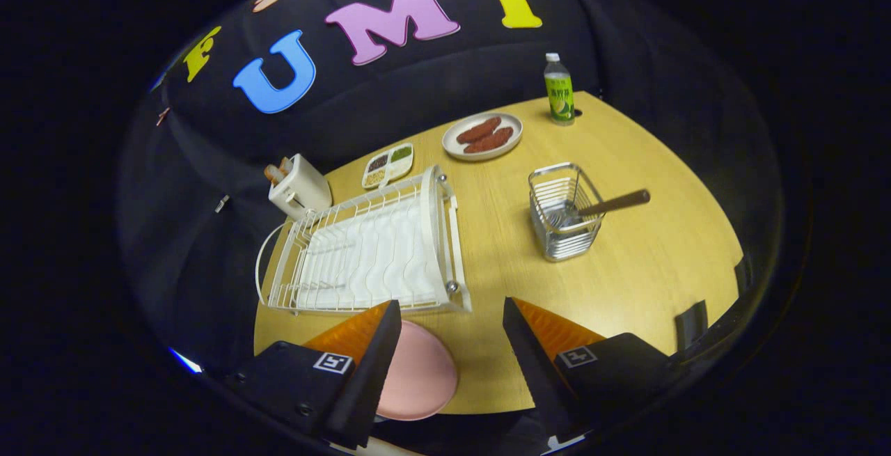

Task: Take the plate from the dish rack, then take the spoon from the basket and place it into the plate.

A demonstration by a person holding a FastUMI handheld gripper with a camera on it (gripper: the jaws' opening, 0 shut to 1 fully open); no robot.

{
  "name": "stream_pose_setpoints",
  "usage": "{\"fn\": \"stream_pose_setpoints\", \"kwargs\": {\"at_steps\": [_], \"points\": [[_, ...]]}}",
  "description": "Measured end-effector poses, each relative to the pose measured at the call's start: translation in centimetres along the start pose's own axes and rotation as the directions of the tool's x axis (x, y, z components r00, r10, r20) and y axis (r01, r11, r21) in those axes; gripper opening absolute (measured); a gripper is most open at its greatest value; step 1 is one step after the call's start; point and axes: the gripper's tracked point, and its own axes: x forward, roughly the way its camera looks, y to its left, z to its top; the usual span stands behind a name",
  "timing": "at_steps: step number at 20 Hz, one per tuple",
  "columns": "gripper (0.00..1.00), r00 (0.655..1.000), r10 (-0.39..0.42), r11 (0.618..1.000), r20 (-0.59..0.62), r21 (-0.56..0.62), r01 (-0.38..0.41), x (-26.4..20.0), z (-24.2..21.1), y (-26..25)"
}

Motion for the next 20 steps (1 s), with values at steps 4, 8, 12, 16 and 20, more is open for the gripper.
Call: {"fn": "stream_pose_setpoints", "kwargs": {"at_steps": [4, 8, 12, 16, 20], "points": [[0.91, 0.988, -0.103, 0.992, 0.114, -0.056, 0.110, -1.0, 4.7, -4.8], [0.91, 0.969, -0.197, 0.976, 0.151, -0.064, 0.208, -0.2, 7.3, -10.4], [0.91, 0.963, -0.240, 0.961, 0.118, -0.107, 0.253, 1.5, 7.7, -14.2], [0.84, 0.973, -0.216, 0.966, 0.077, -0.125, 0.225, 3.6, 7.5, -14.7], [0.54, 0.978, -0.207, 0.966, 0.028, -0.149, 0.209, 5.1, 6.4, -14.9]]}}
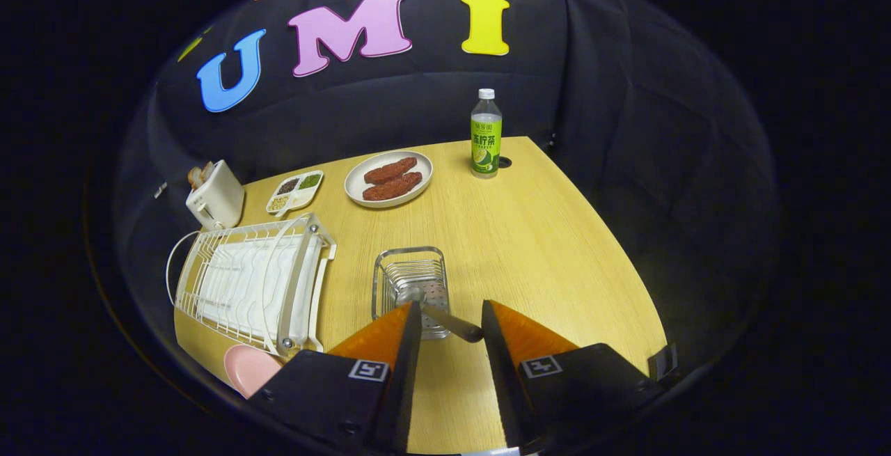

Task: Take the plate from the dish rack, then take the spoon from the basket and place it into the plate.

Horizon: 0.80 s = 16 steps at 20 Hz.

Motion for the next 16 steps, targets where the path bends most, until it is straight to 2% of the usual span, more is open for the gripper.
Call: {"fn": "stream_pose_setpoints", "kwargs": {"at_steps": [2, 4, 10, 11, 13, 16], "points": [[0.46, 1.000, 0.022, 1.000, -0.023, 0.009, -0.021, 0.3, -0.5, 0.6], [0.27, 0.999, 0.018, 1.000, -0.038, 0.003, -0.018, 0.7, -1.0, 0.7], [0.24, 0.993, 0.074, 0.997, -0.094, 0.014, -0.073, 1.0, -3.2, 2.6], [0.18, 0.992, 0.081, 0.997, -0.095, 0.026, -0.079, 0.3, -2.8, 2.9], [0.15, 0.994, 0.071, 0.997, -0.087, 0.031, -0.069, 0.9, -3.1, 2.8], [0.15, 0.995, 0.070, 0.997, -0.076, 0.040, -0.067, 0.9, -2.8, 2.9]]}}
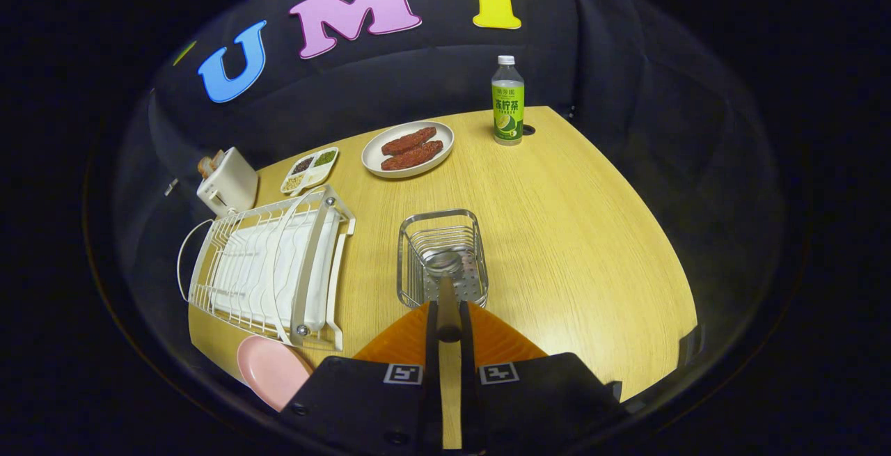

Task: Take the plate from the dish rack, then take the spoon from the basket and place it into the plate.

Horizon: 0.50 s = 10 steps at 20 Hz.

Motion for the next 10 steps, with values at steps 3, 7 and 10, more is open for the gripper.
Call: {"fn": "stream_pose_setpoints", "kwargs": {"at_steps": [3, 7, 10], "points": [[0.10, 1.000, -0.012, 1.000, -0.002, 0.000, 0.012, -0.03, -0.14, -0.25], [0.11, 1.000, -0.024, 0.998, -0.001, 0.052, 0.024, 0.18, 0.46, -0.54], [0.13, 1.000, -0.022, 0.998, 0.004, 0.056, 0.022, 0.11, 0.52, -0.51]]}}
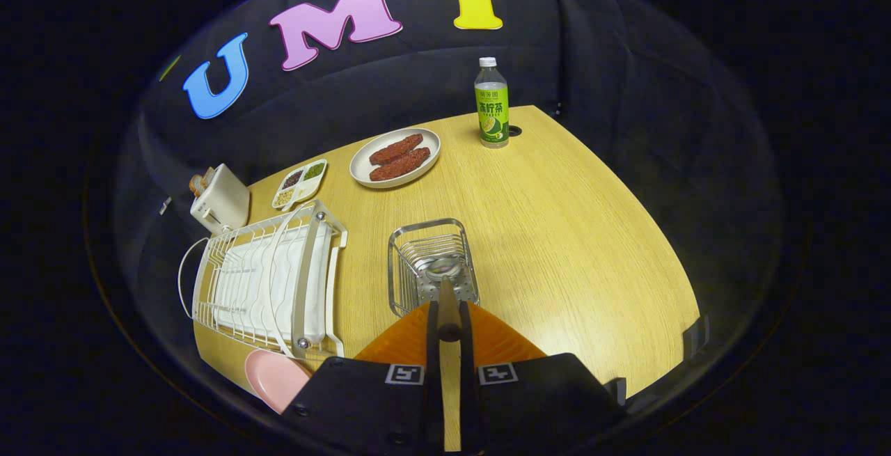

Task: Take the plate from the dish rack, then take the spoon from the basket and place it into the plate.

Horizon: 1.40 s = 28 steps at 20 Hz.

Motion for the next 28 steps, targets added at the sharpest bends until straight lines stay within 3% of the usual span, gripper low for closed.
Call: {"fn": "stream_pose_setpoints", "kwargs": {"at_steps": [4, 19, 25, 28], "points": [[0.09, 0.999, -0.014, 0.997, 0.042, -0.070, 0.016, -0.6, 0.6, -0.1], [0.08, 0.985, -0.007, 0.998, 0.175, -0.053, 0.017, -3.9, 5.4, 1.1], [0.08, 0.965, 0.029, 0.999, 0.260, -0.040, -0.019, -7.9, 9.3, 3.0], [0.08, 0.957, 0.090, 0.995, 0.275, -0.056, -0.078, -11.0, 10.1, 5.5]]}}
